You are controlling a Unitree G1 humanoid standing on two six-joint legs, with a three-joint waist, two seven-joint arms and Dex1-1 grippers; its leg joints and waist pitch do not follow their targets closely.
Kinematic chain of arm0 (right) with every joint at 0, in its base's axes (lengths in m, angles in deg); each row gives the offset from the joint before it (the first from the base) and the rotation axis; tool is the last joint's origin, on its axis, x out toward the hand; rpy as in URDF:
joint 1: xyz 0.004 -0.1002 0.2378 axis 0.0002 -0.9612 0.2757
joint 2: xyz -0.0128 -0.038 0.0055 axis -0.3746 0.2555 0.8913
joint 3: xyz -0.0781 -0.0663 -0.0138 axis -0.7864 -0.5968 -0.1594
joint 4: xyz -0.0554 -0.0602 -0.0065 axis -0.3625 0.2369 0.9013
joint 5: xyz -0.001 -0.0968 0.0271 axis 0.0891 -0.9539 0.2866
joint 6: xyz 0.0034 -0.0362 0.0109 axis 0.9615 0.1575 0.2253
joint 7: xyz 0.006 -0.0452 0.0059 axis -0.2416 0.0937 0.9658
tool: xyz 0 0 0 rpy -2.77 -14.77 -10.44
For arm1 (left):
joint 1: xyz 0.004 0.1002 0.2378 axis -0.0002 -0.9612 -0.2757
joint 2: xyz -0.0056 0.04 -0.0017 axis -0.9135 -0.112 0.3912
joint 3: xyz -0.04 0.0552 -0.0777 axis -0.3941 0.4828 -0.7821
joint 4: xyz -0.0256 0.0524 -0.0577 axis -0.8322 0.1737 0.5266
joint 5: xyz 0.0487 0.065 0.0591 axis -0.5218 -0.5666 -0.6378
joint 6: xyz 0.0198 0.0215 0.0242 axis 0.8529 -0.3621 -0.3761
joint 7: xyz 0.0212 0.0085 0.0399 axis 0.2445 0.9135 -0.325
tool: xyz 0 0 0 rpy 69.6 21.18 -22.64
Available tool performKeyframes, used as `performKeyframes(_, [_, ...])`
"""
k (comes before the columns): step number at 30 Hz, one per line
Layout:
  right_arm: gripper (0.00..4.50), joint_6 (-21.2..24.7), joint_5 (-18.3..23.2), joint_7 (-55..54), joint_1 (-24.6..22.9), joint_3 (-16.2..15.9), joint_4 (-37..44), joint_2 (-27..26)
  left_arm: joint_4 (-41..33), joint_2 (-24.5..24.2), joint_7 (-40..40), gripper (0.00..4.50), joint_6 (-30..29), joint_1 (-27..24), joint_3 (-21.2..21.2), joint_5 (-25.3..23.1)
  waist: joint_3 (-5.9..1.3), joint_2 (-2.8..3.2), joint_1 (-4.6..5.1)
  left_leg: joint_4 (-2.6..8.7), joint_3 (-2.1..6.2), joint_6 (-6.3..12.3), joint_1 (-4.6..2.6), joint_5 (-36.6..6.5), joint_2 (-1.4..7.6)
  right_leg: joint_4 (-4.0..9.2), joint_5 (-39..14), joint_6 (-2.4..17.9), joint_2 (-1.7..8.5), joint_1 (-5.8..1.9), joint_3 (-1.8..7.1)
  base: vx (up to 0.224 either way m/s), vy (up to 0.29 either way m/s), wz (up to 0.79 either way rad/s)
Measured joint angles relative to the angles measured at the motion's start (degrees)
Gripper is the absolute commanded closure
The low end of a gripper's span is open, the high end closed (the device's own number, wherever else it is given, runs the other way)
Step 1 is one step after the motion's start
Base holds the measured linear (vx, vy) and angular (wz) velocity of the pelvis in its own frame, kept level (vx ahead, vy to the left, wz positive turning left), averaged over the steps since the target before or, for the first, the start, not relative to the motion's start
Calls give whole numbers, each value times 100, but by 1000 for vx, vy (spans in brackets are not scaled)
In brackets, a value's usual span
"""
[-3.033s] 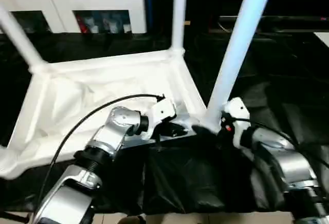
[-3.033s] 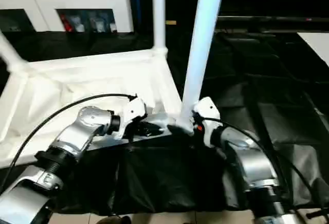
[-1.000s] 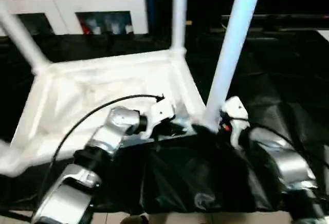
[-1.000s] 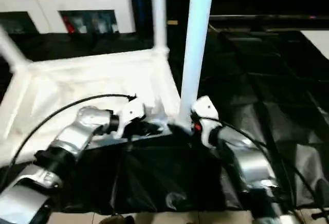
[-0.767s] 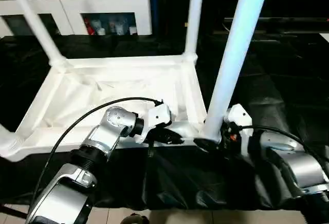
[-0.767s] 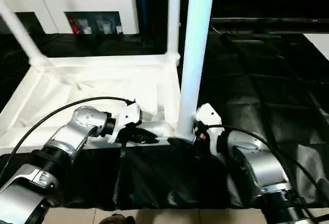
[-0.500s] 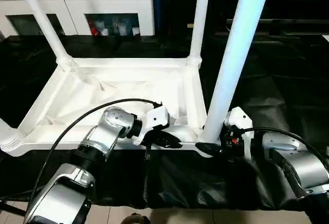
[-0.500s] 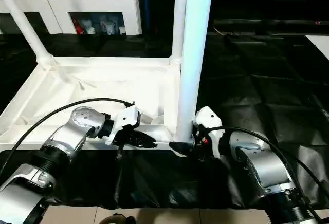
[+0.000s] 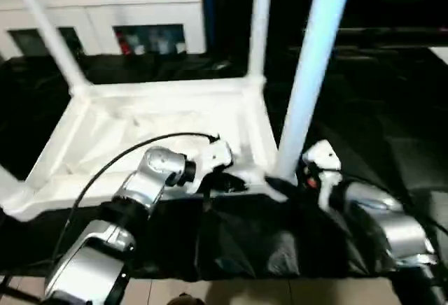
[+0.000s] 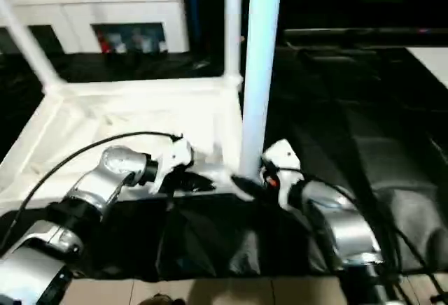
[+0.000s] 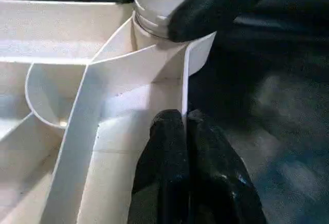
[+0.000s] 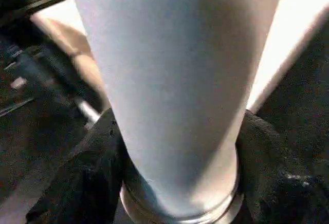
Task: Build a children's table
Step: Rotate leg to tighten
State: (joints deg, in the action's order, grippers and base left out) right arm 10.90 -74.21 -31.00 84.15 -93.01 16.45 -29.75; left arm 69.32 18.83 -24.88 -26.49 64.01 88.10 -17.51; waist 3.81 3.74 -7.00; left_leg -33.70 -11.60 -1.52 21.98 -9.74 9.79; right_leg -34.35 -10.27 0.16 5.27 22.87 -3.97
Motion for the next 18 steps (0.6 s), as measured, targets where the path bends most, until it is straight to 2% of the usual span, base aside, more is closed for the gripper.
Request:
performKeyframes(1, [186,-10,-80,-360,108,103,-159,-227,59,95,-263,450,-59,57,-20,-76,0,0,46,0,0,0,0,0,0,4,0,-1,0,0,0,0,0,0])
performKeyframes(5, [186,-5,-294,-1464,352,362,-485,-838,132,370,-907,450,-265,110,-73,-181,-1,-2,130,1,7,0,-1,0,-3,30,-1,-2,2,-1,-4,0,0,0])
performKeyframes(8, [186,-14,-447,-2128,553,441,-706,-1144,150,530,-1266,450,-390,136,-117,-244,-2,-2,188,1,7,0,-2,0,-9,35,-1,-2,2,-2,1,0,0,0])
performKeyframes(10, [186,-98,-490,-2205,620,441,-821,-1169,150,572,-1339,450,-423,136,-150,-244,-2,-2,196,1,7,0,-1,0,-11,37,-1,-2,3,-2,3,0,0,0])
performKeyframes(12, [130,-144,-498,-2196,619,440,-829,-1168,150,578,-1329,450,-422,136,-167,-241,-2,-2,196,2,7,0,-1,0,-11,36,2,-1,3,-1,4,0,0,0])
performKeyframes(15, [107,-191,-496,-2051,602,440,-821,-1136,149,569,-1224,450,-379,134,-189,-237,-2,-2,190,4,6,0,1,0,-11,33,19,5,3,0,3,0,0,0])
performKeyframes(18, [73,-162,-484,-1627,559,377,-735,-889,143,520,-1044,450,-271,122,-180,-207,-1,-2,182,6,7,0,7,0,-10,32,32,17,3,3,2,0,0,0])
